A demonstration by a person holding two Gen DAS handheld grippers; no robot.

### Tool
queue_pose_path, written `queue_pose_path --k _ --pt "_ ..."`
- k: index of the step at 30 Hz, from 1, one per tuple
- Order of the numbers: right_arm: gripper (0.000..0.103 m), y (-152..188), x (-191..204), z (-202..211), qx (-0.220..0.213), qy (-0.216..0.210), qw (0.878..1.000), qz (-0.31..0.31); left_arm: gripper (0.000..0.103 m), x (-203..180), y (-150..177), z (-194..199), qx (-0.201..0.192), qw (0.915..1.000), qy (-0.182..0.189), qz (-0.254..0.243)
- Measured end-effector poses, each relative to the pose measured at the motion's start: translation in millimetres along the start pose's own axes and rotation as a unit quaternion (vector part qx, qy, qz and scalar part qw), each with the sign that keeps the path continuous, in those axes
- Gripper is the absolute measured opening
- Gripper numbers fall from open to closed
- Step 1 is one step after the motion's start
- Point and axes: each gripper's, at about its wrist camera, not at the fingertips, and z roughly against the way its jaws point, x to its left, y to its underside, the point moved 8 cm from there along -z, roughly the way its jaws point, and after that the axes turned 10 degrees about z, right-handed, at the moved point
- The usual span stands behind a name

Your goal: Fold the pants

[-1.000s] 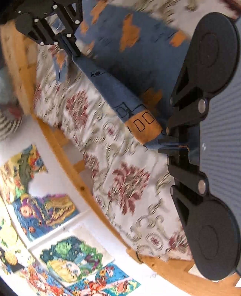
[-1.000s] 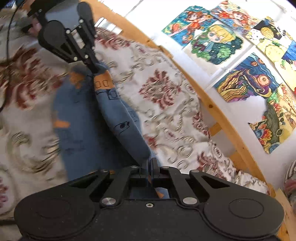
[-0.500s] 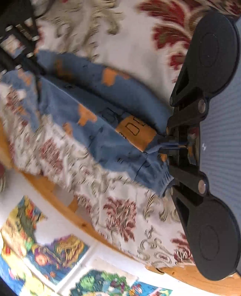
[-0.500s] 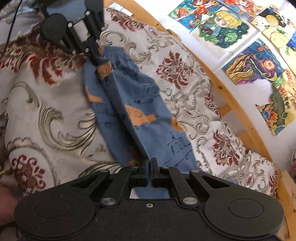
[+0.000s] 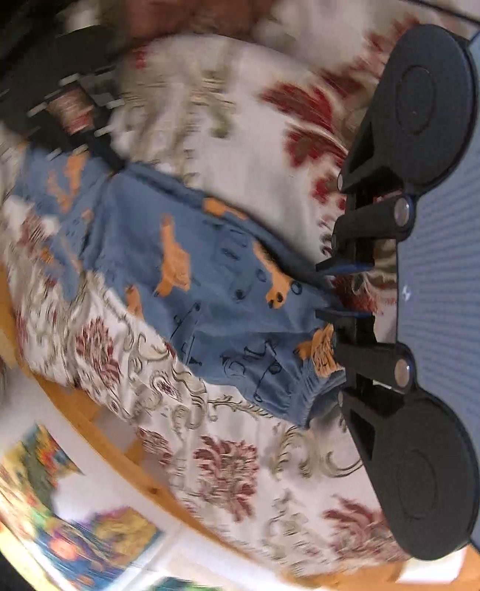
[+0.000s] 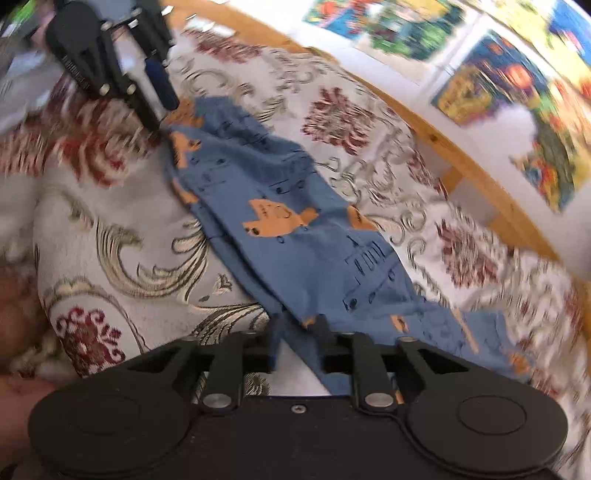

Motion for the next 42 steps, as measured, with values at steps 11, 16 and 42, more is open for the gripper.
queue_pose_path --k 11,16,42 --pt "0.08 59 -121 31 0.079 0.042 0.977 -0.192 0.073 -17 -97 -17 -0.077 0.9603 0.098 0.249" --pt "0.083 57 -193 2 0.099 -0.008 0.958 -0.27 0.073 -57 -138 -47 -0.1 0.9534 0.127 0.254" --pt "0.006 73 -351 -200 0.212 0.04 0.827 -0.519 0.009 -90 -153 -115 -0.037 0.9111 0.187 0.366"
